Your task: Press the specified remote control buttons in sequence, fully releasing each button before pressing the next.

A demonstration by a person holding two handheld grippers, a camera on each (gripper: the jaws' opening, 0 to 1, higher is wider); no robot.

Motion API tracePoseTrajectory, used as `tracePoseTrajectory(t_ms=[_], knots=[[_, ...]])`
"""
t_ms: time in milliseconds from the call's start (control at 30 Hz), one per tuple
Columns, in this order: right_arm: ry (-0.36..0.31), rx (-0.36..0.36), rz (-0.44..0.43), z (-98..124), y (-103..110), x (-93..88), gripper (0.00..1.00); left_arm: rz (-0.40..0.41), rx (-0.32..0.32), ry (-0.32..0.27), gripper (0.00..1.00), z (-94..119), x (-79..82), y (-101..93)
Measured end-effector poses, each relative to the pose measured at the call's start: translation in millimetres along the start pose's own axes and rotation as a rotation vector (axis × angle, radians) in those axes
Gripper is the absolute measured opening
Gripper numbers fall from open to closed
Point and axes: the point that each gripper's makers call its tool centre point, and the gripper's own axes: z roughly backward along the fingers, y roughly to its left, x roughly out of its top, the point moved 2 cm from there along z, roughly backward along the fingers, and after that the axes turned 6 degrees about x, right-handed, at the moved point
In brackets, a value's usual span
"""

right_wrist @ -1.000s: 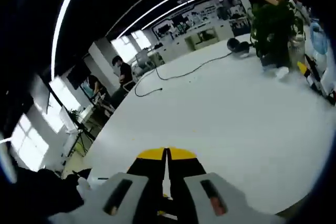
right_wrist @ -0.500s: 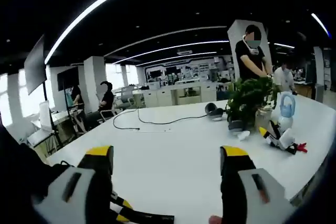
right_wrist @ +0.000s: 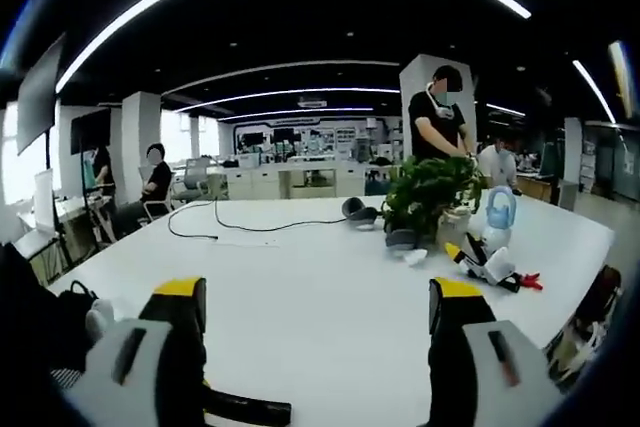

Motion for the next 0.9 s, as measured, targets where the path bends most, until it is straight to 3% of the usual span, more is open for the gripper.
tracePoseTrajectory(t_ms=[233,600,900], knots=[[0.028,0.012,-0.067,0,-5,-7.4,0.91,0.010,0.002,0.014,0.23,-3,0.5,17.1],[0.045,0.005,-0.054,-1,-5,-10.1,0.89,-0.010,0.048,0.060,0.23,-8,-0.1,64.7],[0.065,-0.002,-0.031,-1,-4,-12.9,0.89,-0.007,0.079,0.083,0.23,-14,-0.6,86.7]])
